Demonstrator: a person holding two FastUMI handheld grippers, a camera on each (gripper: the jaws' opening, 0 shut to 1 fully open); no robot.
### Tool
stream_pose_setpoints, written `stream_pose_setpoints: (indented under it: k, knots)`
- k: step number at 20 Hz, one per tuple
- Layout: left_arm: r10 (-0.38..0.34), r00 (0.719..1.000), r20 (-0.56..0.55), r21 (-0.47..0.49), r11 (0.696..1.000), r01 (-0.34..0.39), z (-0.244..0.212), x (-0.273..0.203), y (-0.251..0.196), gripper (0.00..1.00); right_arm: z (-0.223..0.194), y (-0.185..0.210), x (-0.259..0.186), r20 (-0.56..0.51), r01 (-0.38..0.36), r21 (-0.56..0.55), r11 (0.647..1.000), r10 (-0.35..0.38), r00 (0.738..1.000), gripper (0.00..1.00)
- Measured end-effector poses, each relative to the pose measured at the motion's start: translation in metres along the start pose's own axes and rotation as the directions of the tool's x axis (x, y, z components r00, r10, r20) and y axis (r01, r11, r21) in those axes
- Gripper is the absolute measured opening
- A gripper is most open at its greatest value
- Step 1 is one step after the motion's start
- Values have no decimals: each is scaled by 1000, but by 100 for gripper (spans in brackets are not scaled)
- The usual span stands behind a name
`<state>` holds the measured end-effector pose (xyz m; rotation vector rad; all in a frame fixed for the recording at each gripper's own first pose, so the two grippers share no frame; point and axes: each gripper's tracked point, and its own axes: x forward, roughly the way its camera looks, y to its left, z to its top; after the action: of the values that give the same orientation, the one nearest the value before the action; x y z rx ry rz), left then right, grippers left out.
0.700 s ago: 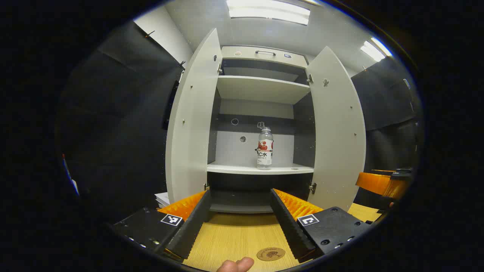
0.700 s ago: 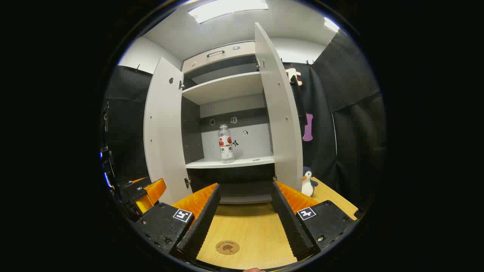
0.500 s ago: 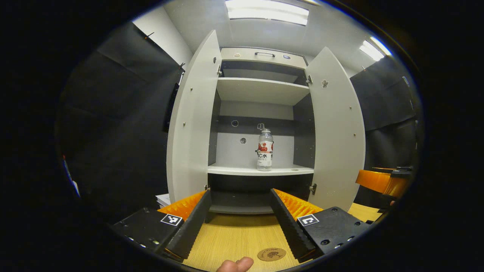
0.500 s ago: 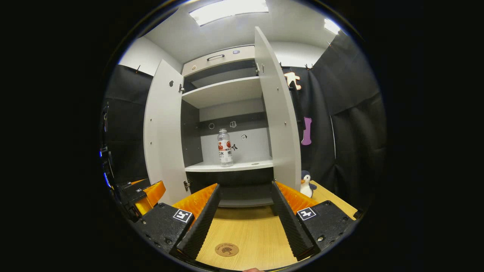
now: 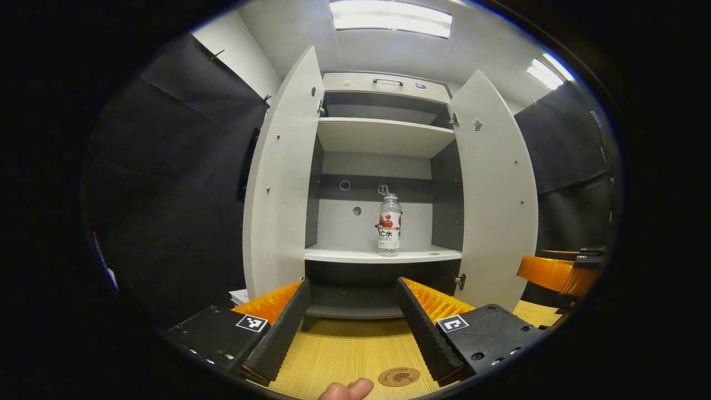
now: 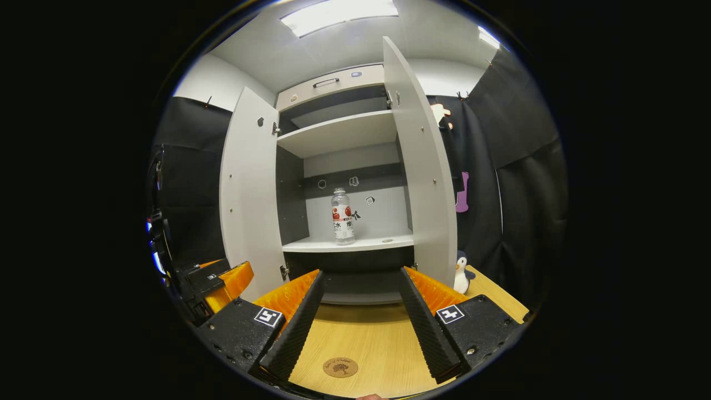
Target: Grasp the bottle in the cabinet with the left hand and place it on the coaster, then close the right door with the right hand and the left door with the left hand.
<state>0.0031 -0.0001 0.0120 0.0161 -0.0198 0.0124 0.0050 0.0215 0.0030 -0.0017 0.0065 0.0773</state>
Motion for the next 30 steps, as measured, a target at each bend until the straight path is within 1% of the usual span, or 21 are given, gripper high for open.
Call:
stream_pose_setpoints:
  k: [4, 5, 6, 8, 13, 20, 21, 22, 26, 30]
  knots:
    - [10, 1000, -15, -7, 1000, -10, -3, -1, 2, 95, 0, -1, 0, -3, 0, -10, 1000, 0, 1000, 83]
    - [15, 1000, -21, -13, 1000, -15, -4, 0, 3, 99, 0, -1, 0, -4, 0, -8, 1000, 0, 1000, 83]
    - [18, 1000, -22, -20, 1000, -18, -4, 1, 3, 94, 1, 0, 0, -2, 1, -4, 1000, -1, 1000, 83]
    - [23, 1000, -20, -27, 999, -24, -3, 3, 4, 95, 0, 0, -1, -5, 0, -5, 1000, 0, 1000, 83]
    - [9, 1000, -28, -43, 999, -11, -5, 8, 0, 95, -1, -6, -4, -7, 15, -16, 1000, -15, 1000, 83]
    - [-6, 1000, -22, -16, 1000, 5, -4, 10, -5, 94, -1, -11, -3, -6, 29, -3, 1000, -29, 1000, 83]
    - [-6, 1000, -20, -12, 1000, 6, -3, 11, -5, 89, -1, -10, -3, -6, 28, -3, 1000, -28, 1000, 83]
    - [-7, 1000, -18, -10, 1000, 7, -2, 11, -5, 94, -1, -10, -3, -6, 28, -3, 1000, -28, 1000, 83]
    - [-30, 1000, -8, -7, 1000, 30, 3, 19, -9, 95, -1, -9, -2, -7, 23, -6, 1000, -23, 1000, 83]
    - [-75, 997, 1, -29, 997, 75, 10, 37, -17, 95, -1, -9, -1, -8, 25, -7, 1000, -25, 1000, 83]
